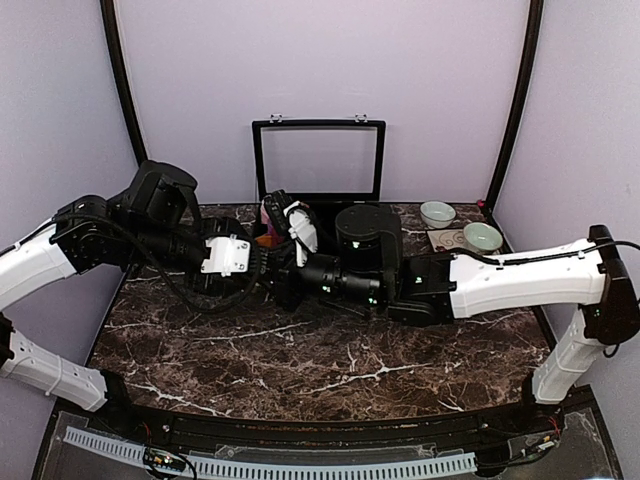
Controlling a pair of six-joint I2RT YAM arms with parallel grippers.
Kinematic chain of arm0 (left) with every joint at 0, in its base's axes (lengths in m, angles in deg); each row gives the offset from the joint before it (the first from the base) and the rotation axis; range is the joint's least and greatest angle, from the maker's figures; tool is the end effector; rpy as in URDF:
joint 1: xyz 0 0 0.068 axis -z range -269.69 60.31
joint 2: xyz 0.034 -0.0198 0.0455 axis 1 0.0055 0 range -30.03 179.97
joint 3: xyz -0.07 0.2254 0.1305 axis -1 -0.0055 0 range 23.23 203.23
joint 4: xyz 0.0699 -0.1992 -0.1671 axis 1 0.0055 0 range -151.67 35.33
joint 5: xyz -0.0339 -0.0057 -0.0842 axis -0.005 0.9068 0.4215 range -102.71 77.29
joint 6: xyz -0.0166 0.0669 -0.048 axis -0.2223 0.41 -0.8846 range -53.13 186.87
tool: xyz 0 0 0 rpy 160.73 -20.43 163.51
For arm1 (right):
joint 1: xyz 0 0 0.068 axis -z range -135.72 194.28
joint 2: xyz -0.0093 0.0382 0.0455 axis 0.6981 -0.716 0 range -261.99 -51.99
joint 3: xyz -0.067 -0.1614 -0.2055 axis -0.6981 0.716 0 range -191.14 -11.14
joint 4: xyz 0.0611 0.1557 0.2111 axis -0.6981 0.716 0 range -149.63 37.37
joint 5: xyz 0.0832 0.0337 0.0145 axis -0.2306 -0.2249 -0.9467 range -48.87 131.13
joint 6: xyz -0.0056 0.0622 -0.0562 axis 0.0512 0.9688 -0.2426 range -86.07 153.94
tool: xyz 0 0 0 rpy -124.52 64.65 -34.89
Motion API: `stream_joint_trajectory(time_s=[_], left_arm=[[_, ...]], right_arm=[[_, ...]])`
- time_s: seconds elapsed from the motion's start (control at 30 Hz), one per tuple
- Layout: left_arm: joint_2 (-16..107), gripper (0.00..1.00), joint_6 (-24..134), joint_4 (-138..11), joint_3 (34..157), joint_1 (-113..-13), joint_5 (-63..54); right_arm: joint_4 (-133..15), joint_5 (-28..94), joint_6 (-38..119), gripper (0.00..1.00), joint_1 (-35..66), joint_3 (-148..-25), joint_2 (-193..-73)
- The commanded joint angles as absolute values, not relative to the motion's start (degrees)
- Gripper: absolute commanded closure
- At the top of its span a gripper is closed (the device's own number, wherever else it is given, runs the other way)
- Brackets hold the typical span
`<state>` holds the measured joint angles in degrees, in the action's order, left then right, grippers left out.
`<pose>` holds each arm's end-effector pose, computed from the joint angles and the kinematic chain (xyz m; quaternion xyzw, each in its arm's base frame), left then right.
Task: Roll the socks
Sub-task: Roll the sock.
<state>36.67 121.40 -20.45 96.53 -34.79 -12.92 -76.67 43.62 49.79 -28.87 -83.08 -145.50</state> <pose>0.1629 -0.2314 0.3578 0.7223 0.5122 0.0001 0.4647 0.1309 0.4209 0.3248 -0.3392 0.6515 0.4641 0.4950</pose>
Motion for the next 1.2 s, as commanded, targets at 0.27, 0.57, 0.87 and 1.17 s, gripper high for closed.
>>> stream_joint_trajectory(time_s=[0.27,0.57,0.87,1.17], left_arm=[[28.0,0.64,139.5,-43.8,88.5,-32.3,-30.5],[29.1,0.64,127.9,-28.5,95.9,-33.9,-19.6],[35.8,0.77,107.3,-3.3,107.9,-39.1,21.6],[37.4,1.00,104.2,-3.0,108.5,-41.3,27.7]], right_arm=[[-80.5,37.6,72.7,1.00,-24.2,-86.9,-148.4],[-81.9,38.6,70.1,0.71,-23.3,-84.7,-146.7],[-89.5,40.8,42.3,0.62,-28.0,-76.1,-137.6],[-91.5,33.1,39.1,0.53,-30.7,-76.1,-135.1]])
